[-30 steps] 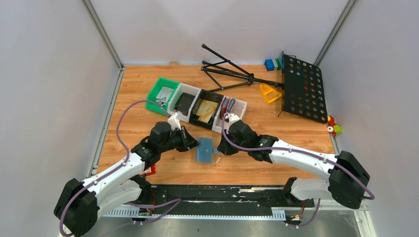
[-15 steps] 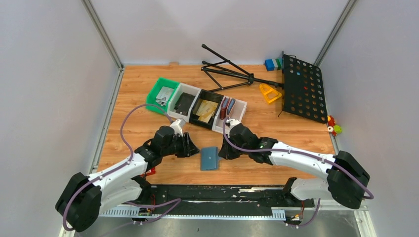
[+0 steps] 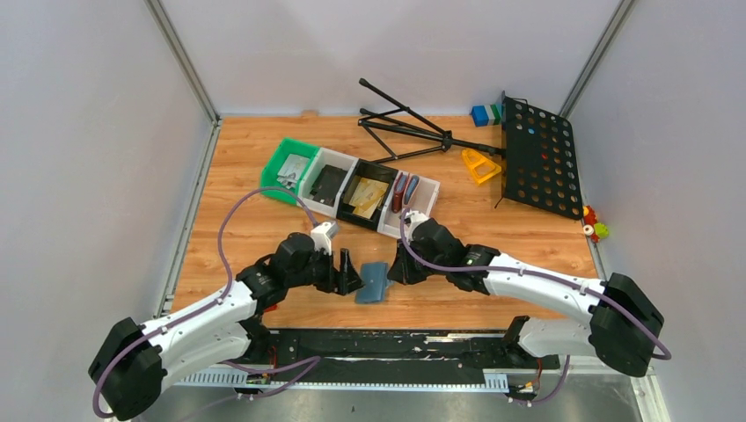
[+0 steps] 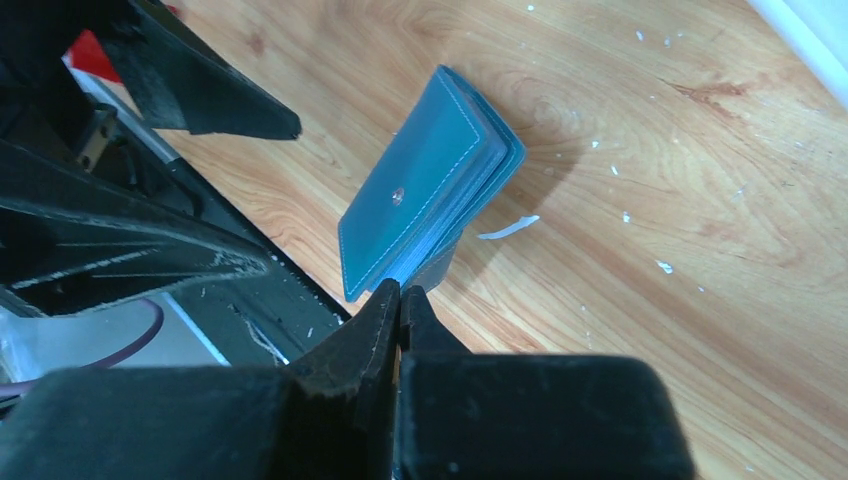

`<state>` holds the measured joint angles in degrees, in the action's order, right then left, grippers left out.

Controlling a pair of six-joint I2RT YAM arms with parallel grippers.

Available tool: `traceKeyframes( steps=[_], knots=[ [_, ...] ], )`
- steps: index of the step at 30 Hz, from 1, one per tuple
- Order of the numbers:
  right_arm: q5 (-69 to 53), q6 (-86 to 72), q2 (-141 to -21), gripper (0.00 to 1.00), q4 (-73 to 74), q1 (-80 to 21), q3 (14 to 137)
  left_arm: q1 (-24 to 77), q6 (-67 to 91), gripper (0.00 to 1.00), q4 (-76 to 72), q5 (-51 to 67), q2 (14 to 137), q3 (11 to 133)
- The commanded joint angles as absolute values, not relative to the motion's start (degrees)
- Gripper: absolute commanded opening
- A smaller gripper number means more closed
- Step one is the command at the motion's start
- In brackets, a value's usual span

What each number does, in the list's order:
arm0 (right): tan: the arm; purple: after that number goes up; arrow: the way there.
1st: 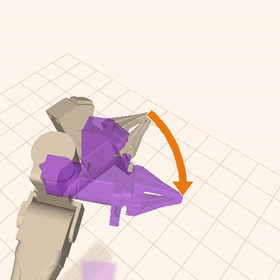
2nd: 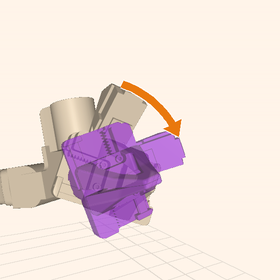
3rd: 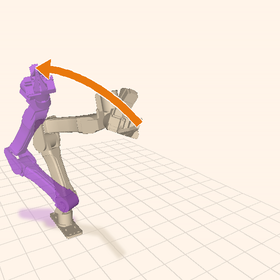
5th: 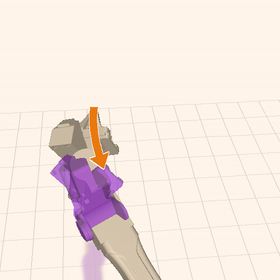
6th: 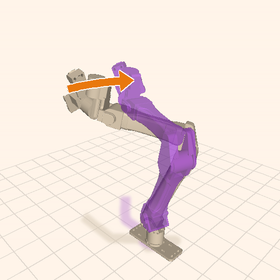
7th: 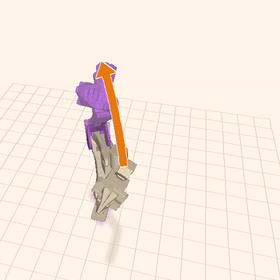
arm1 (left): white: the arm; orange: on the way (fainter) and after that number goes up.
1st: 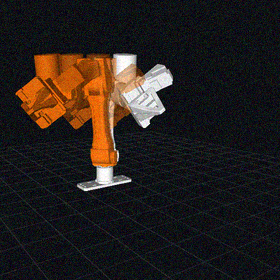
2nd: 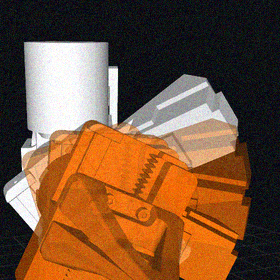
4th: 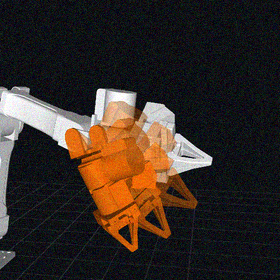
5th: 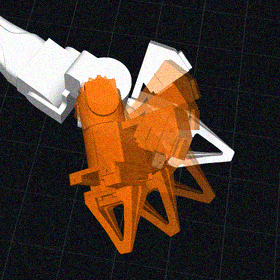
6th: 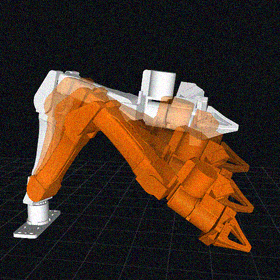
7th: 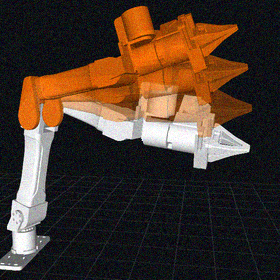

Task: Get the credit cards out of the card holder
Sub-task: Open the card holder.

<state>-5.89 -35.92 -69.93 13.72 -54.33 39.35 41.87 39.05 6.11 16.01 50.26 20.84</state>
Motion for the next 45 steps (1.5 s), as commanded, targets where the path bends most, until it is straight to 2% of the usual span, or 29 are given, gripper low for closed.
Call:
traceKeyframes(
  steps=[1, 8, 18, 20, 23, 28, 30, 33, 45],
  knots=[
    [-8.7, -36.6, -67.3, 0.0, 10.7, -54.4, 41.7, 43.5, 41.6, 0.87, 1.7, 18.3, 50.0, 22.0],
    [-11.4, -36.7, -68.1, 0.0, 8.8, -54.4, 42.2, 46.7, 42.9, 0.88, 0.3, 18.5, 52.9, 23.2],
    [-11.5, -36.4, -69.0, 0.0, 8.7, -54.4, 42.8, 47.5, 36.5, 0.8, 11.1, 12.8, 61.0, 30.7],
    [-11.4, -36.4, -69.1, 0.0, 8.8, -54.4, 43.0, 47.5, 35.7, 0.77, 12.8, 12.6, 62.6, 31.9],
    [-11.3, -36.3, -69.1, 0.0, 9.0, -54.4, 43.1, 47.5, 35.9, 0.66, 13.2, 12.0, 63.8, 32.0],
    [-10.6, -36.3, -68.8, 0.0, 9.4, -54.4, 43.1, 47.4, 37.2, 0.64, 13.2, 12.7, 66.3, 31.8],
    [-10.3, -36.3, -68.7, 0.0, 9.7, -54.4, 43.1, 47.3, 37.7, 0.6, 13.5, 12.2, 66.6, 31.9],
    [-9.9, -36.3, -68.6, 0.0, 10.1, -54.4, 42.8, 46.7, 38.2, 0.54, 13.2, 12.3, 65.8, 31.5],
    [-6.5, -35.4, -68.1, 0.0, 12.8, -54.4, 42.6, 41.4, 40.0, 0.46, 10.8, 18.3, 61.3, 28.5]
  ],
)
